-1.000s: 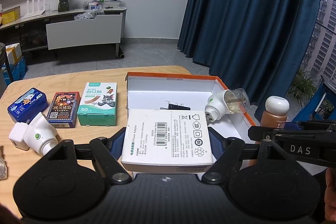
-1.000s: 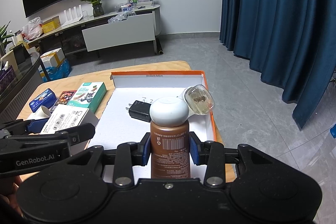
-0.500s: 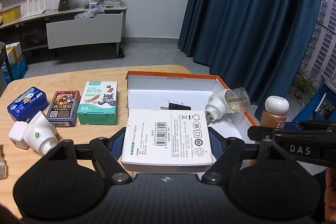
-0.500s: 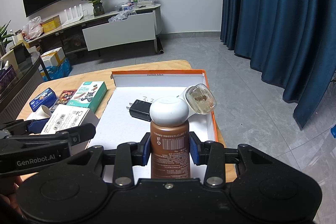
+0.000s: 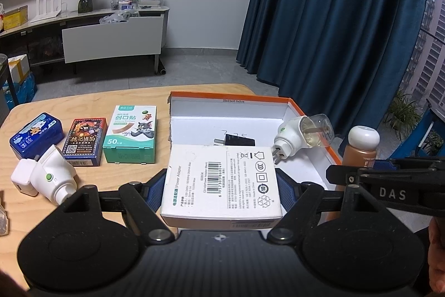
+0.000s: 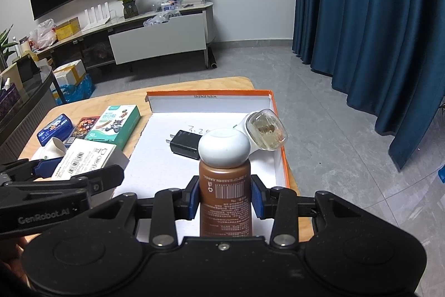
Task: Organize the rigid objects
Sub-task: 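Open the right gripper to drop the copper bottle while the left gripper releases the charger box, then move both grippers from the box toward the items on the table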
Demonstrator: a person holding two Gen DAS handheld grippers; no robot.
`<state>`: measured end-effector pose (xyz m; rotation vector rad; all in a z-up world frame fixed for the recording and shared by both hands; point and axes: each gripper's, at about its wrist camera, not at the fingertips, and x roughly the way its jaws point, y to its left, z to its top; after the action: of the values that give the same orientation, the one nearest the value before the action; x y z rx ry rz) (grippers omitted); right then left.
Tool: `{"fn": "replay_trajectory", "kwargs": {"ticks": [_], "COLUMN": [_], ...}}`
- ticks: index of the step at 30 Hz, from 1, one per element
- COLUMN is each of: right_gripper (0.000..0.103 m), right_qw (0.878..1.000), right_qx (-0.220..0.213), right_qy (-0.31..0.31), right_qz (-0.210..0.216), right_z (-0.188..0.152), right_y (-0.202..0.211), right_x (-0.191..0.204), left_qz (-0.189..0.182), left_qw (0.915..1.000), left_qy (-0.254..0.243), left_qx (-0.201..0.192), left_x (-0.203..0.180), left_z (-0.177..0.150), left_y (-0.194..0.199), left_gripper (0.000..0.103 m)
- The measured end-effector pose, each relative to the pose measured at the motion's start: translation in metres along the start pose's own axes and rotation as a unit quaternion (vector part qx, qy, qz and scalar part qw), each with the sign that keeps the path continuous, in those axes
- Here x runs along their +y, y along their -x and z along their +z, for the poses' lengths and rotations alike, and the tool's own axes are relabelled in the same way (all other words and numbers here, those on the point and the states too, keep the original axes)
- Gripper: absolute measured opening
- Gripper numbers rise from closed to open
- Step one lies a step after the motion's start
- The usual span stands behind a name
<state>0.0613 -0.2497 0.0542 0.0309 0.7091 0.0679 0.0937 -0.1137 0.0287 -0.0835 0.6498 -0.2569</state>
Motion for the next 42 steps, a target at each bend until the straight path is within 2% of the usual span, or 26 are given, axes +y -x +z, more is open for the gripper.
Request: {"fn": "replay_trajectory", "kwargs": {"ticks": [8, 11, 17, 29, 31, 33, 36, 42], "right_gripper": [0.047, 0.066, 0.069, 0.071, 0.072, 0.072, 0.072, 0.073], "right_qw": [1.000, 1.000, 0.999, 0.998, 0.999, 0.999, 0.999, 0.999], "right_qx": [0.000, -0.013, -0.035, -0.038, -0.040, -0.042, -0.043, -0.039], "right_qy": [0.004, -0.010, -0.033, -0.037, -0.034, -0.029, -0.027, -0.007], "right_qz": [0.000, 0.004, -0.007, -0.014, -0.013, -0.012, -0.010, 0.014], "right_z": [0.011, 0.013, 0.013, 0.019, 0.020, 0.021, 0.023, 0.027], "right_y": [-0.018, -0.017, -0.007, -0.002, 0.000, 0.001, 0.003, 0.000], "right_x": [-0.003, -0.009, -0.023, -0.023, -0.020, -0.016, -0.011, 0.014], "left_qz": [0.004, 0.006, 0.004, 0.004, -0.003, -0.001, 0.002, 0.039], "left_qw": [0.9999, 0.9998, 0.9994, 0.9976, 0.9976, 0.9983, 0.9989, 0.9987], "left_qy": [-0.007, -0.015, -0.025, -0.034, -0.035, -0.036, -0.023, 0.012], "left_qx": [0.008, 0.012, 0.025, 0.060, 0.060, 0.047, 0.040, 0.029], "left_x": [-0.001, -0.002, -0.007, -0.025, -0.025, -0.024, -0.015, 0.016], "left_z": [-0.001, -0.001, 0.000, -0.001, -0.001, 0.000, 0.003, 0.004], "left_y": [-0.006, -0.011, -0.028, -0.070, -0.067, -0.060, -0.049, -0.025], "left_gripper": [0.079, 0.079, 0.079, 0.081, 0.085, 0.095, 0.095, 0.095]}}
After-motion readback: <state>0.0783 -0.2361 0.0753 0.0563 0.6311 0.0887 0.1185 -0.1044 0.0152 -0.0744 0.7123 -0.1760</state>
